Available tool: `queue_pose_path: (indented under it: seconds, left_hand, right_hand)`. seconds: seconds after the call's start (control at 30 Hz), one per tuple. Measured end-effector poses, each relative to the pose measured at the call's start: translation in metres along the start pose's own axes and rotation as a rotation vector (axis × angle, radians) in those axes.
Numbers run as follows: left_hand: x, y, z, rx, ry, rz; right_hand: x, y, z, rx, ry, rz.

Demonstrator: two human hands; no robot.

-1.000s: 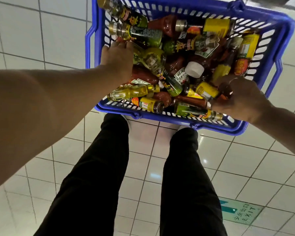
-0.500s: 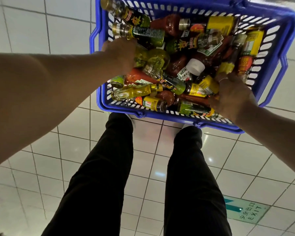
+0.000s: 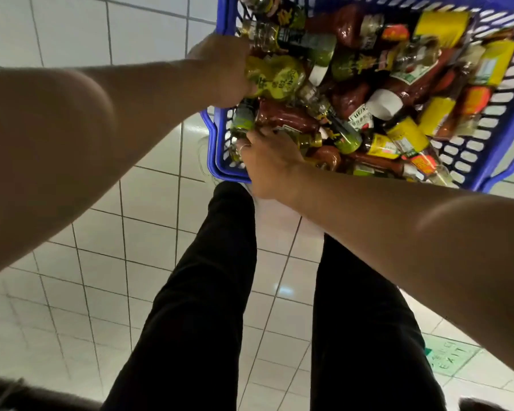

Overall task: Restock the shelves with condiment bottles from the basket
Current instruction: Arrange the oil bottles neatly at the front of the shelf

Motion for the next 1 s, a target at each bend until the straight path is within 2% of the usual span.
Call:
queue_pose_path:
  seconds: [0.23, 0.33, 0.4, 0.53, 0.6, 0.7, 0.8, 0.87, 0.93, 1.0]
  left_hand:
    - [-0.027, 0.006, -0.009, 0.07, 0.271, 0.038]
    - [-0.038, 0.027, -0.014, 0.085, 0.549, -0.025]
    - [-0.042, 0.043, -0.017, 0.076, 0.736, -0.047]
    - [-0.042, 0.08, -0.036, 0.048, 0.964, 0.028]
    - [-0.034, 0.103, -0.057, 0.057, 1.055, 0.117]
    - [-0.015, 0.14, -0.105, 0.112, 1.087, 0.227]
    - [0.014, 0.187, -0.172, 0.226, 1.011, 0.336]
    - [0.034, 0.222, -0.219, 0.334, 0.994, 0.381]
    - [0.055, 0.256, -0.258, 0.421, 0.989, 0.422]
    - [0.078, 0.288, -0.288, 0.45, 1.178, 0.467]
  right_hand:
    - [-0.012, -0.034, 0.002, 0.014, 0.106, 0.062]
    - [-0.019, -0.035, -0.002, -0.014, 0.198, -0.005]
    - [-0.016, -0.03, -0.012, -0.03, 0.17, -0.025]
    - [-0.001, 0.001, -0.042, 0.066, 0.125, -0.086]
    - [0.017, 0.028, -0.059, 0.049, -0.053, -0.045]
    - [0.058, 0.082, -0.093, 0.011, -0.345, 0.133]
    - [0.107, 0.155, -0.139, 0.103, -0.588, 0.341]
    - [0.138, 0.211, -0.166, 0.131, -0.844, 0.487]
    - [0.154, 0.264, -0.19, 0.145, -1.188, 0.523]
    - [0.162, 0.315, -0.22, 0.216, -1.452, 0.483]
Point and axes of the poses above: each hand's wrist, its own y-axis away from the middle knuckle, its own z-axis out of the palm, x = y × z, the point moved 8 cm from there along -y, towards the middle knuckle, and after that the axes turned 10 degrees about z, right-handed, at the moved point
